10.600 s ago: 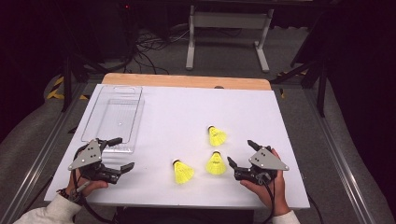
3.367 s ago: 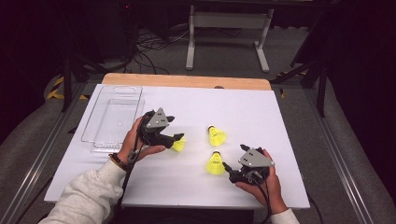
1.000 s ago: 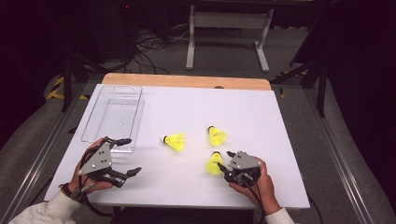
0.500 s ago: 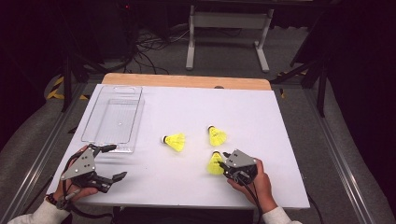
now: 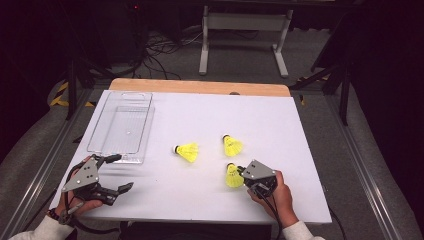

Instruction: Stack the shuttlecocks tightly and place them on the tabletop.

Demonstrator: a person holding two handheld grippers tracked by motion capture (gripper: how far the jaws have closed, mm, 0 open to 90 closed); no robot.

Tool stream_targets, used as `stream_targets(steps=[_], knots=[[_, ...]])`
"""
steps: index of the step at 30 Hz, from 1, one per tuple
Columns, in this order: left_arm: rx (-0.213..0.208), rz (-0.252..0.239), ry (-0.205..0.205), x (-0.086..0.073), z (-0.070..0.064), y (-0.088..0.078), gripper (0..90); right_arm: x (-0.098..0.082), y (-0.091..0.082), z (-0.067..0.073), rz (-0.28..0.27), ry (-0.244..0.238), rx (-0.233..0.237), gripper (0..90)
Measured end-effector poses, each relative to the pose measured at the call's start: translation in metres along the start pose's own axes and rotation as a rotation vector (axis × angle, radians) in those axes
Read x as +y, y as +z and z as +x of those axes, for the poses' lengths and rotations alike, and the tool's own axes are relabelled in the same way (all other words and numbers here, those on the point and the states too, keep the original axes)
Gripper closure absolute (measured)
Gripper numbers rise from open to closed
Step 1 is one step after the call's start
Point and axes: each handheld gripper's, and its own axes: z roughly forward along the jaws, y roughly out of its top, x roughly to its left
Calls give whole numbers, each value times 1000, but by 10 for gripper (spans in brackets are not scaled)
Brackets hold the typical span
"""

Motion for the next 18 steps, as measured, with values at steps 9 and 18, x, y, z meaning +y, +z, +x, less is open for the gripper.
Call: stream_targets(steps=[9, 18], knots=[[-1, -10, -8, 0, 1, -1, 84, 1, -5, -5, -34, 8, 7, 899], [1, -16, -16, -1, 2, -2, 83, 4, -10, -8, -67, 12, 15, 900]])
